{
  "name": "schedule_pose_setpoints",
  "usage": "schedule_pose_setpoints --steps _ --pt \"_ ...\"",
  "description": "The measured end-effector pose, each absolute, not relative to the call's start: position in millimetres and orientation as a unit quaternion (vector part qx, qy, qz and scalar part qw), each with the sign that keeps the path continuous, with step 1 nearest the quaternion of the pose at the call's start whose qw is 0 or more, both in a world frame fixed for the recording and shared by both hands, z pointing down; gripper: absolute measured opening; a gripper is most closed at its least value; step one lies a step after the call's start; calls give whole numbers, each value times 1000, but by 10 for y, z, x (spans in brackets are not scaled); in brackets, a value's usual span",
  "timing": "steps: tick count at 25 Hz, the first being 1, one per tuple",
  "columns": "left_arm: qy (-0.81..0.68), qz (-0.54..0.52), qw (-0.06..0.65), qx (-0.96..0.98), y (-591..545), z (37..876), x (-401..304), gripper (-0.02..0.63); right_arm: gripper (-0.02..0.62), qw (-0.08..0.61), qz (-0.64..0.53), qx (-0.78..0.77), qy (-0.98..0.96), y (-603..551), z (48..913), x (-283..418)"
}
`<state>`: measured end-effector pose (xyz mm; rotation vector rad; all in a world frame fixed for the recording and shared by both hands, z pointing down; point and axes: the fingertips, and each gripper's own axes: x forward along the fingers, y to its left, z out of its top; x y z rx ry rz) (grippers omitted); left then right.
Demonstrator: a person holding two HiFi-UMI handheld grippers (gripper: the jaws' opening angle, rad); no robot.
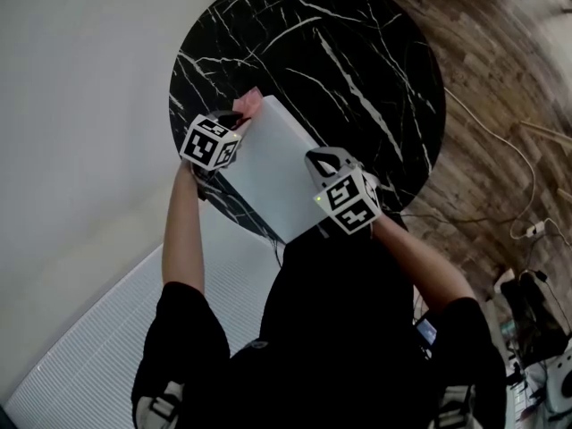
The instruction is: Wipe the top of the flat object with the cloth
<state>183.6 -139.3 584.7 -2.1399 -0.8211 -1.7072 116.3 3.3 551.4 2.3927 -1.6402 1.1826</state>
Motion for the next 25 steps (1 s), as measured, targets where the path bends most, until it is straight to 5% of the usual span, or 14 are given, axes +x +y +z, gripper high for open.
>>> schedule_pose_setpoints --steps 14,19,20,22,25 --pt "-284 -585 151 -744 -1261 5852 1999 29 -6 2 369 769 -523 150 5539 1324" --pt "-297 -535 228 -757 -1252 5570 2122 29 -5 46 287 768 -571 98 5254 1723" --pt "-308 -520 249 -757 -1221 5488 2139 29 9 62 272 762 -584 73 5190 1808" --pt "-339 -489 292 -748 -1130 5339 2142 29 168 96 249 743 -613 6 5080 1952" --pt "-400 -446 340 -725 -925 5140 2053 29 228 144 222 704 -659 -133 4949 2051"
